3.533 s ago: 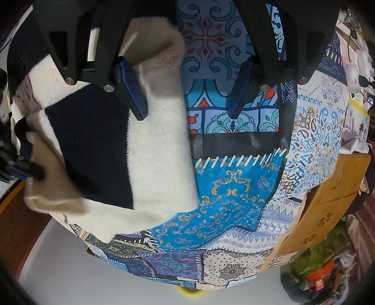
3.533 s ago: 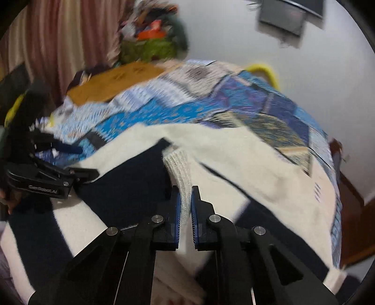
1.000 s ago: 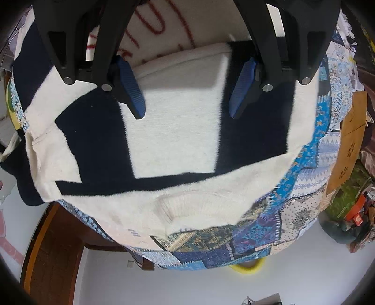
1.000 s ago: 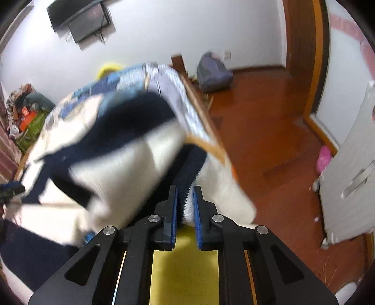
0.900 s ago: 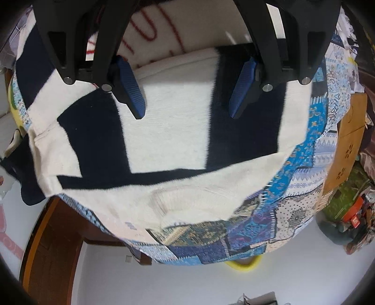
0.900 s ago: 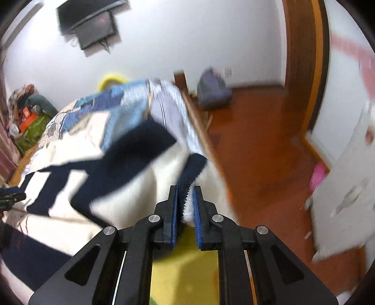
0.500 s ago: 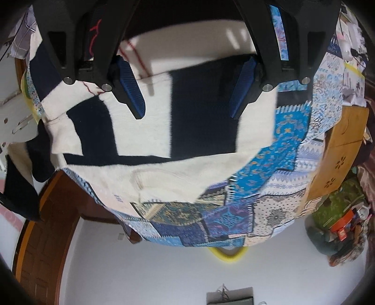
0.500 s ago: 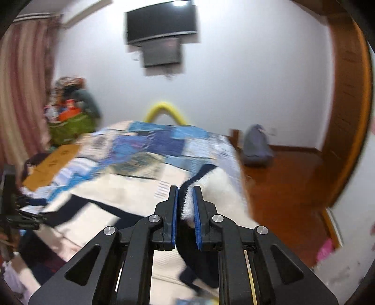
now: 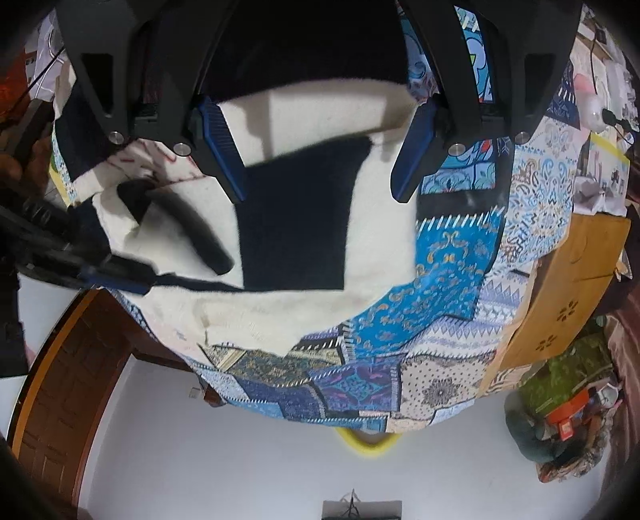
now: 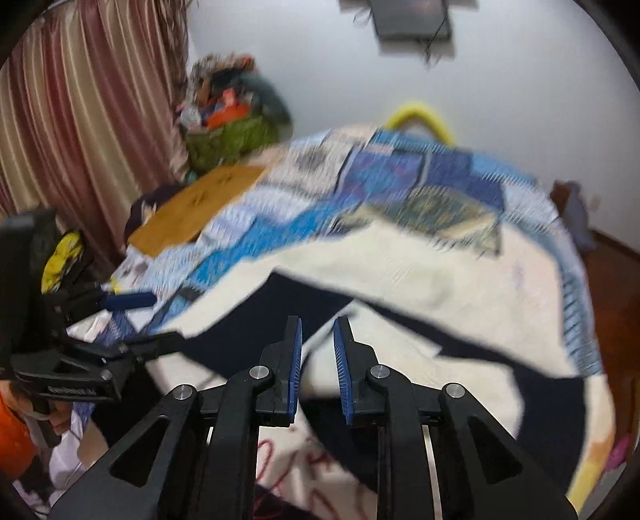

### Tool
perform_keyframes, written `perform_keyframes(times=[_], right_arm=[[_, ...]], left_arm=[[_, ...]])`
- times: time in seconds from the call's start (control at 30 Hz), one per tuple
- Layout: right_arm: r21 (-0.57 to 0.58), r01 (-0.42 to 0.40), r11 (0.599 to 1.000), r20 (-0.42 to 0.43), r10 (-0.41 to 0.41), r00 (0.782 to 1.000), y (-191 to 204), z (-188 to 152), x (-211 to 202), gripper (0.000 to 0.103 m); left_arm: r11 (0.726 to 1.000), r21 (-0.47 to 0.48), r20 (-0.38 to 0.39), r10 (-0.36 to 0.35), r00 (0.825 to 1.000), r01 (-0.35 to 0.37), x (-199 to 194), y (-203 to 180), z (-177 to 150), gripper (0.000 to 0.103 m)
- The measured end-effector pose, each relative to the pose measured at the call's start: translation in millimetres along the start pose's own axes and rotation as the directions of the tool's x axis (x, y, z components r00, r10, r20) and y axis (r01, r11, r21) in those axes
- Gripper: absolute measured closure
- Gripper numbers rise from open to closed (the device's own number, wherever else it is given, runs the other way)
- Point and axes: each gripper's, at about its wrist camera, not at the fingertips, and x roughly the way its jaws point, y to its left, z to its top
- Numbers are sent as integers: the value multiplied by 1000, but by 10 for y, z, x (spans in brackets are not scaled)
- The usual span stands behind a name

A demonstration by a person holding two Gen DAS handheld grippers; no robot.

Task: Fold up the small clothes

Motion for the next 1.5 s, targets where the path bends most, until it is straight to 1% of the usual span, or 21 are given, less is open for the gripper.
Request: perform_keyframes(times=[0.07, 0.13, 0.3, 0.4, 0.47, 0.53, 0.57, 0.63, 0.67, 0.77, 0.87, 0.93, 1.0, 1.07, 1.13, 1.17, 1.2, 1.23, 1.3, 1.37, 1.5], right_arm=[[-11, -7, 1000, -15, 6, 1000, 40, -38, 18, 76], [-30, 11, 999, -2, -11, 1000, 54, -72, -67, 66], [-20, 90, 996, 53, -88, 995, -242, -142, -462, 61], [3, 184, 983, 74, -184, 980, -523, -261, -716, 53], [17, 238, 971, 71, -239, 968, -702, -359, -838, 51], [32, 290, 957, 54, -291, 955, -910, -498, -925, 51], [43, 300, 953, 46, -302, 952, -979, -545, -950, 51], [78, 316, 946, 15, -318, 948, -1174, -692, -964, 51], [93, 325, 941, 2, -327, 945, -1244, -761, -955, 51], [135, 310, 941, -24, -310, 951, -1363, -915, -912, 51], [177, 277, 944, -41, -274, 961, -1454, -1040, -840, 51], [192, 262, 946, -55, -256, 965, -1489, -1102, -763, 51], [206, 248, 947, -71, -239, 969, -1517, -1152, -687, 51], [207, 247, 947, -79, -235, 969, -1530, -1198, -657, 51], [206, 246, 947, -82, -234, 969, -1529, -1219, -663, 50], [206, 246, 947, -82, -234, 969, -1525, -1216, -671, 50], [210, 245, 946, -82, -233, 969, -1533, -1222, -683, 50], [215, 244, 946, -82, -231, 969, -1540, -1224, -690, 50], [223, 241, 944, -84, -228, 970, -1538, -1220, -709, 50], [220, 247, 944, -89, -232, 969, -1539, -1209, -695, 50], [198, 256, 946, -99, -241, 965, -1492, -1164, -698, 50]], left_arm=[[1000, 3, -12, -4, 1000, 4, 20, 1, -19, 30], [1000, 7, -20, -10, 1000, 10, 37, -34, -13, 30], [998, 38, -27, -41, 999, 42, 95, -277, 90, 30], [996, 80, -17, -37, 999, 38, 148, -536, 163, 30], [993, 116, -23, -33, 999, 35, 213, -722, 200, 29], [987, 158, -34, -32, 999, 37, 296, -932, 216, 24], [982, 183, -40, -31, 999, 38, 345, -1055, 219, 22], [972, 224, -48, -58, 997, 68, 420, -1222, 213, 11], [966, 247, -53, -64, 997, 75, 472, -1309, 210, 10], [945, 326, -73, 6, 997, 18, 712, -1552, 210, 9], [920, 389, -91, 88, 992, -47, 935, -1698, 193, 9], [897, 431, -73, 138, 988, -94, 1034, -1776, 174, 9], [882, 455, -40, 158, 987, -123, 1052, -1834, 188, 10], [882, 453, -22, 154, 988, -128, 1046, -1847, 227, 17], [888, 442, -11, 146, 989, -126, 1038, -1823, 263, 44], [894, 432, -15, 136, 991, -117, 1039, -1798, 285, 52], [905, 414, -24, 120, 992, -99, 1030, -1749, 307, 68], [916, 393, -28, 104, 994, -85, 1011, -1692, 328, 80], [936, 345, -19, 74, 997, -63, 933, -1555, 371, 88], [954, 295, 4, 58, 998, -56, 829, -1397, 404, 89], [990, 139, -13, -25, 1000, 26, 678, -869, 450, 89]])
